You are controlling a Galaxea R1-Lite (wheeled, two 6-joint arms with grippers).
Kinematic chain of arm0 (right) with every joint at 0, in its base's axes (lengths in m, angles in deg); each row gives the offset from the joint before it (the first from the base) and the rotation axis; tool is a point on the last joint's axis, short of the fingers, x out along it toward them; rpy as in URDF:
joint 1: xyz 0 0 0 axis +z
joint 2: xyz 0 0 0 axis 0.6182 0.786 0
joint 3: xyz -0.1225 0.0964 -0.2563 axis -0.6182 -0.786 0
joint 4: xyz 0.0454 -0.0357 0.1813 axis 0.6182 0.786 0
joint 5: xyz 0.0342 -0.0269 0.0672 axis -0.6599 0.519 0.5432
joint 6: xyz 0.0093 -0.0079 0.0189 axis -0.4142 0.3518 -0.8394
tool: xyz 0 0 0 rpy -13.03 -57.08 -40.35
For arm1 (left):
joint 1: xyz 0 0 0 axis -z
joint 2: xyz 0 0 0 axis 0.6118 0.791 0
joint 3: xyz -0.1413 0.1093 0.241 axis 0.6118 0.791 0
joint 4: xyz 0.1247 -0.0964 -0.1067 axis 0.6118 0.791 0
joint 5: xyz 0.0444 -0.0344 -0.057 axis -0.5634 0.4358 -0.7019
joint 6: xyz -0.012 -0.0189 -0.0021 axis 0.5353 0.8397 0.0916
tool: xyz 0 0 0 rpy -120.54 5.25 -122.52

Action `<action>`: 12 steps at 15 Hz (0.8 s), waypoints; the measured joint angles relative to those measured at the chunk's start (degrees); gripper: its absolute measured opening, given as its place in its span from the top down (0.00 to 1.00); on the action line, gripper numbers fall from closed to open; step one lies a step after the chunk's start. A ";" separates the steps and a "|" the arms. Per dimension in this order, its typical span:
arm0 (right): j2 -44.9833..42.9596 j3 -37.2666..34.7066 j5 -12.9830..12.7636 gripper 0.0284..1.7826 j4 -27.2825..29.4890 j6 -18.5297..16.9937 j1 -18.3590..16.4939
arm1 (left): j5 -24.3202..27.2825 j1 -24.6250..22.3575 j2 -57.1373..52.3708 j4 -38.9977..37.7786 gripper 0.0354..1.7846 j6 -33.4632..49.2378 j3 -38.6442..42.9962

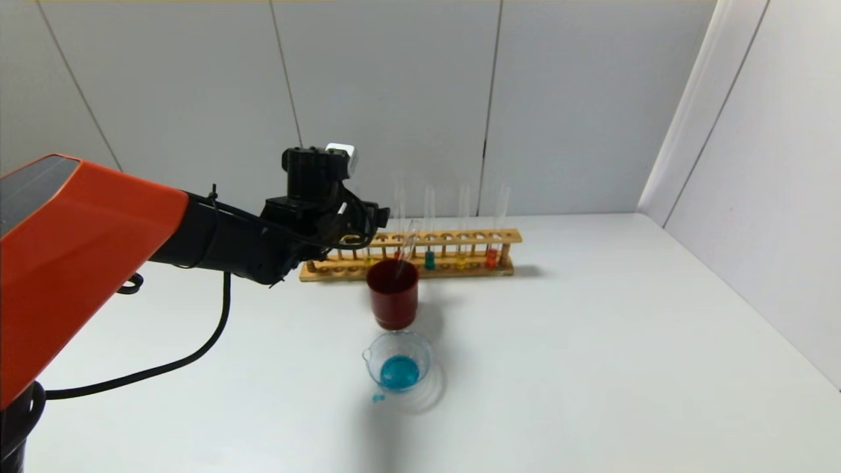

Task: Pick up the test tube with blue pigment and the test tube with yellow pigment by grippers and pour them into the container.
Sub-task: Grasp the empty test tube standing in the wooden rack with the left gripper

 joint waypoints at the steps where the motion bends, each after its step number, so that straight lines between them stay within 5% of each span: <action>1: 0.00 0.00 0.00 0.03 0.00 0.00 0.00 | -0.01 -0.07 0.38 -0.04 0.04 0.02 0.00; 12: 0.00 0.00 0.02 0.03 0.00 0.00 -0.02 | 0.18 -0.68 2.50 -0.52 0.04 0.16 -0.30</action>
